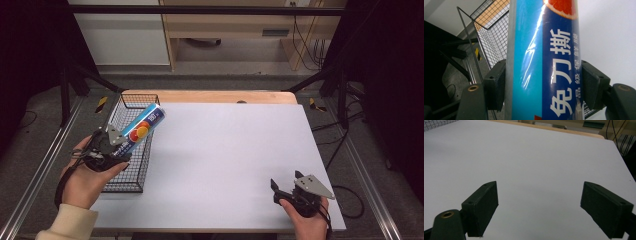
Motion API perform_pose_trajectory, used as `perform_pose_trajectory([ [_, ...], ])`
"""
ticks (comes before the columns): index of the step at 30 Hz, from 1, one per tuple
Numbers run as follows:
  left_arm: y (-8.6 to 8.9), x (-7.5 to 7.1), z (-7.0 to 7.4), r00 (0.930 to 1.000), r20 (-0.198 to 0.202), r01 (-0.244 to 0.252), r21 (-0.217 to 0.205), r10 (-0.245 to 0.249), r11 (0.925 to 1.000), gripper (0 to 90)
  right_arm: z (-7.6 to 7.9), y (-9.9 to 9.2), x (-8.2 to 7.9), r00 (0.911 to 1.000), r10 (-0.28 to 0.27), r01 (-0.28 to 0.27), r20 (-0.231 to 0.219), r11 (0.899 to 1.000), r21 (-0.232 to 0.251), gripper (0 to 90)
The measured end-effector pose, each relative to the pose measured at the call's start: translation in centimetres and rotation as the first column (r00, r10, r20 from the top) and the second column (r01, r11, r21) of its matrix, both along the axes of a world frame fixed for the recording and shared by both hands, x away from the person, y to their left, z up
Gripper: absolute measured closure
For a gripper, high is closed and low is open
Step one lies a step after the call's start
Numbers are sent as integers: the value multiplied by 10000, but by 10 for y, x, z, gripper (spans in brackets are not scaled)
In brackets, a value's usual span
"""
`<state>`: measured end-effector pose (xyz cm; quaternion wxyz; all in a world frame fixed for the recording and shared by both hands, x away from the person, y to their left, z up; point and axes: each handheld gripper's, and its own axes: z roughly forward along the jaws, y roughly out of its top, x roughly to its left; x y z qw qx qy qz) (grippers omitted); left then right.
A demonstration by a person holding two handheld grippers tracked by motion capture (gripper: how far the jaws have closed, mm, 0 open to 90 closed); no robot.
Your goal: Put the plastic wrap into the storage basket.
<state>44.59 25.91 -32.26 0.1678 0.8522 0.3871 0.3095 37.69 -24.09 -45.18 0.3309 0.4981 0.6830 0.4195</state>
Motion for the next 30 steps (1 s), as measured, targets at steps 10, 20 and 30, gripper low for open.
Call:
perform_pose_trajectory([
  [10,10,6,-6,9987,-306,-408,66,410,9991,322,0,-1,-1,10000,-63,63,0,10000,-54,147],
  [20,10,15,-15,9952,-595,-767,209,778,9968,322,0,0,-1,10000,78,-78,6,10000,-44,148],
  [30,16,22,-19,9885,-854,-1215,425,1248,9917,322,1,0,-1,10000,82,-81,31,10000,-43,148],
])
